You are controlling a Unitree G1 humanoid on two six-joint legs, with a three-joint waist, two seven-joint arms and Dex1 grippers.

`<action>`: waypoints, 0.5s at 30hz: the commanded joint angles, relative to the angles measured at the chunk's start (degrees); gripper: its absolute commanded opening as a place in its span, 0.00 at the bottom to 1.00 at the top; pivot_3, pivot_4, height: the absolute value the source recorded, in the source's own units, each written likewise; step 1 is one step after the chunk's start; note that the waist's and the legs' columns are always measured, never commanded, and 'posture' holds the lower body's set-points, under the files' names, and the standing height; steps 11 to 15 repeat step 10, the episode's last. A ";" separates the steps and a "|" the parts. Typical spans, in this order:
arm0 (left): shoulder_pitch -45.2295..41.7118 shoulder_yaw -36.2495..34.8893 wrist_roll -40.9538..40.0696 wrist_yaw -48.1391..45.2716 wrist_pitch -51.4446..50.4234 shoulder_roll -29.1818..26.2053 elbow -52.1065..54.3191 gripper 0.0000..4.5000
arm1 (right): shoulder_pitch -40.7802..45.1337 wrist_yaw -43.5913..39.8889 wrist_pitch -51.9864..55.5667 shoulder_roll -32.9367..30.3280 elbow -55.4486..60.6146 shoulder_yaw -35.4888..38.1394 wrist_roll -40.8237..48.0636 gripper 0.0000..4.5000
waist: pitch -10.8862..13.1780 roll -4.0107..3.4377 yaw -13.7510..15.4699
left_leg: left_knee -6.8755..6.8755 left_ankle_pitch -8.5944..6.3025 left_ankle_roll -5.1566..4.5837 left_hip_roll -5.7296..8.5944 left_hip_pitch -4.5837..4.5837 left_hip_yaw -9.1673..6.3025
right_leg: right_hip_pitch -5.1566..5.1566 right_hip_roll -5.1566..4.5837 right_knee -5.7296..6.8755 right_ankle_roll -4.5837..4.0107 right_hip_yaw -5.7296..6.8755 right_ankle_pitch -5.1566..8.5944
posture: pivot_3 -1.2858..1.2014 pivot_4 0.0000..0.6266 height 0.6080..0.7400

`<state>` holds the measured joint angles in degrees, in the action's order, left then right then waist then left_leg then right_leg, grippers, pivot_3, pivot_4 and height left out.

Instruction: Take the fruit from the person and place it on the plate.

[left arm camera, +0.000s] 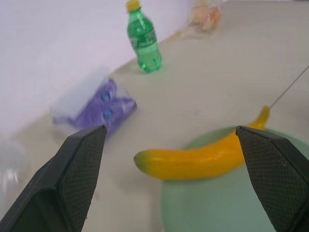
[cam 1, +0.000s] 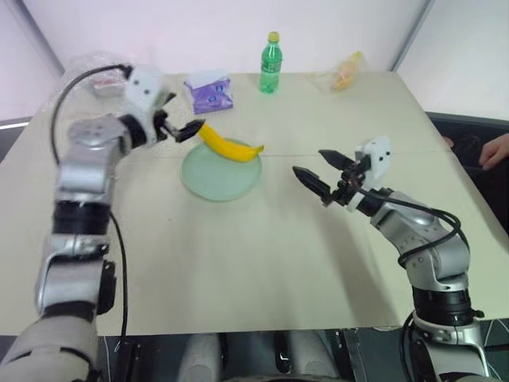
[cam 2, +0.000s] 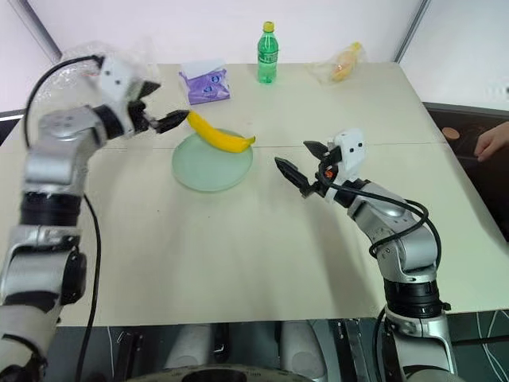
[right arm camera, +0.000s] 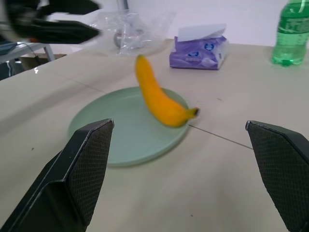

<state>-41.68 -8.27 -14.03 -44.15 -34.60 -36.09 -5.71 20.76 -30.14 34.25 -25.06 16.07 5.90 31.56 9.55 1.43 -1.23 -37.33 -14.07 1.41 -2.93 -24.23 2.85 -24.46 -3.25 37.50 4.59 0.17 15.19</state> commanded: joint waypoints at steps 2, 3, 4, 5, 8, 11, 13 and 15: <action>11.45 -9.46 -9.92 2.32 -13.98 -1.45 18.75 1.00 | 1.47 -1.42 -1.92 0.16 -0.68 -0.04 -0.28 1.00 | 0.00 0.00 0.21 | -0.04 0.00 0.00 0.00 0.02 0.01 | 0.01 -0.01 0.04 0.00 -0.01 0.00 | 0.52 0.24 1.00; 13.94 -11.38 -11.60 3.46 -16.28 -1.05 21.87 1.00 | 1.86 -1.77 -2.11 0.11 -1.30 -0.20 -0.44 1.00 | 0.01 0.02 0.45 | -0.07 0.00 0.00 0.00 0.02 0.01 | 0.02 -0.02 0.06 0.00 -0.01 0.00 | 0.52 0.24 1.00; 16.08 -13.08 -13.06 4.74 -18.30 -0.65 24.49 1.00 | 2.22 -2.12 -2.28 0.05 -1.91 -0.28 -0.55 1.00 | 0.01 0.03 0.74 | -0.08 0.00 0.00 0.00 0.00 -0.01 | 0.03 -0.03 0.06 0.00 0.01 0.00 | 0.52 0.24 1.00; 18.03 -14.37 -13.87 5.91 -19.33 -0.35 26.62 1.00 | 2.55 -2.44 -2.44 0.00 -2.47 -0.31 -0.64 1.00 | 0.01 0.03 0.82 | -0.12 0.00 0.00 0.02 -0.02 -0.04 | 0.05 -0.07 0.07 -0.01 0.03 0.00 | 0.52 0.24 1.00; 25.09 -19.35 -15.19 10.90 -20.05 2.80 32.94 1.00 | 3.52 -3.39 -2.87 -0.07 -4.03 -0.56 -1.00 1.00 | 0.01 0.02 0.61 | -0.16 0.00 0.00 0.09 0.04 -0.01 | 0.13 -0.16 0.07 0.00 0.02 -0.01 | 0.52 0.24 1.00; 27.80 -21.47 -15.42 14.46 -19.13 5.46 35.41 1.00 | 3.93 -3.91 -3.12 -0.02 -4.80 -0.68 -1.22 1.00 | 0.01 0.02 0.57 | -0.14 0.00 0.00 0.09 0.08 0.01 | 0.14 -0.17 0.06 -0.01 0.00 -0.01 | 0.52 0.24 1.00; 27.80 -21.47 -15.42 14.46 -19.13 5.46 35.41 1.00 | 3.93 -3.91 -3.12 -0.02 -4.80 -0.68 -1.22 1.00 | 0.01 0.02 0.57 | -0.14 0.00 0.00 0.09 0.08 0.01 | 0.14 -0.17 0.06 -0.01 0.00 -0.01 | 0.52 0.24 1.00; 27.80 -21.47 -15.42 14.46 -19.13 5.46 35.41 1.00 | 3.93 -3.91 -3.12 -0.02 -4.80 -0.68 -1.22 1.00 | 0.01 0.02 0.57 | -0.14 0.00 0.00 0.09 0.08 0.01 | 0.14 -0.17 0.06 -0.01 0.00 -0.01 | 0.52 0.24 1.00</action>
